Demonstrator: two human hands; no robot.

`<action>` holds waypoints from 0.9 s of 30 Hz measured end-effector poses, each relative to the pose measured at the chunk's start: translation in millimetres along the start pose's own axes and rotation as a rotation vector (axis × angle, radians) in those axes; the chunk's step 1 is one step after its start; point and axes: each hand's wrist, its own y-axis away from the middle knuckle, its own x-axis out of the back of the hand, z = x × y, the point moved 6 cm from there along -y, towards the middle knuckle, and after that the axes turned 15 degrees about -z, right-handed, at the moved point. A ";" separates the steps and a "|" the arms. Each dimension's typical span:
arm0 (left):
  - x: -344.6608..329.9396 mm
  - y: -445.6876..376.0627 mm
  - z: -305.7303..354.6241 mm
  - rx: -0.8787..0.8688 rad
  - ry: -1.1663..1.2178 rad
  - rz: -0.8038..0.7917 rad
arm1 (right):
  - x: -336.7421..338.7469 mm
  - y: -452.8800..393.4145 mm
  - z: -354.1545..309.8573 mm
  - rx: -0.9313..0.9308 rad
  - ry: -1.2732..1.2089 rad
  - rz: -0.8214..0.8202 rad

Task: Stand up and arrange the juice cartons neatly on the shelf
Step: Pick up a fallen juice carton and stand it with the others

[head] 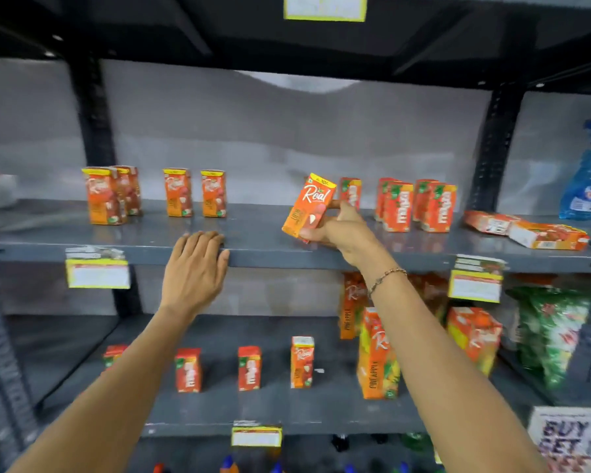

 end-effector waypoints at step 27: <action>0.9 25.9 -224.7 -0.014 0.004 0.031 | -268.8 -160.3 -16.8 0.023 0.602 -0.083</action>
